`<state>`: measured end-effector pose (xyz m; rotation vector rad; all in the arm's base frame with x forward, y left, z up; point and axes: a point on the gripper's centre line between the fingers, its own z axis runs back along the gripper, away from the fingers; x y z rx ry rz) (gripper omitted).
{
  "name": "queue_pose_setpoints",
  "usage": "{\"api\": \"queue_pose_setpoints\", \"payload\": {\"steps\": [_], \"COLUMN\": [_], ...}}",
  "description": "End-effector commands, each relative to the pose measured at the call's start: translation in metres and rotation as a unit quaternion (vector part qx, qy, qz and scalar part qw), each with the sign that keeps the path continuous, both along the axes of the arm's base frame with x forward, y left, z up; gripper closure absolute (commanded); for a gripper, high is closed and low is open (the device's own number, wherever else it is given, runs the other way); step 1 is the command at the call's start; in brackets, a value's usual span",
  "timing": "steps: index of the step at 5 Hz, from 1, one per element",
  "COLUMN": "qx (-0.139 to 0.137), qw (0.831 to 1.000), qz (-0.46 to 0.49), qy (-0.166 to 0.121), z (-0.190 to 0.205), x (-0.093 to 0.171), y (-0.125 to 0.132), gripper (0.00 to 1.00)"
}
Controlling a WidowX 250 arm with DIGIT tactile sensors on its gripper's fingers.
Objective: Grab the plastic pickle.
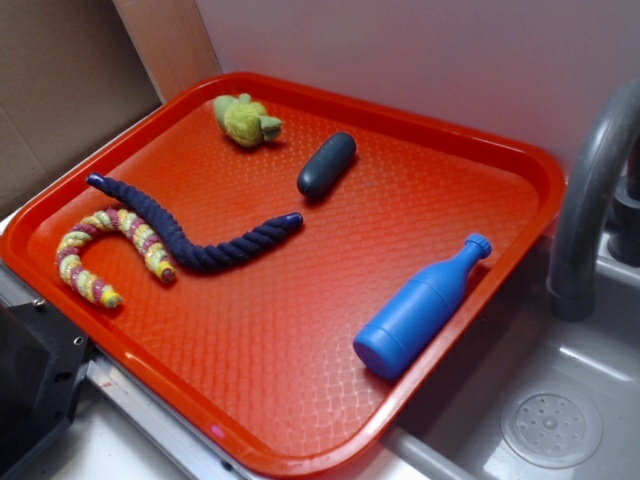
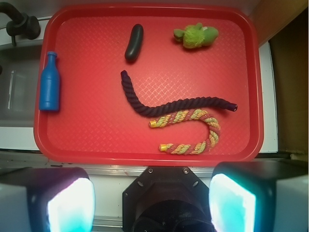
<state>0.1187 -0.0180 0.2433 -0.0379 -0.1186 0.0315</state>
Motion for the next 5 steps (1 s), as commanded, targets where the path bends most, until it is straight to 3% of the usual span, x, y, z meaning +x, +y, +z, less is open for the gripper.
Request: {"api": "queue_pose_setpoints", "payload": {"steps": [1, 2, 3, 4, 5], "qx": [0.0, -0.025, -0.044, -0.084, -0.063], "qw": [1.0, 0.999, 0.989, 0.972, 0.969], "qz": [0.0, 0.046, 0.137, 0.21, 0.235], "qy": [0.0, -0.008, -0.043, -0.071, -0.037], "z": [0.0, -0.045, -0.07, -0.109, -0.142], "x": [0.0, 0.035, 0.068, 0.113, 0.138], "y": [0.0, -0.012, -0.018, -0.012, -0.002], "gripper": [0.0, 0.0, 0.0, 0.0, 0.0]}}
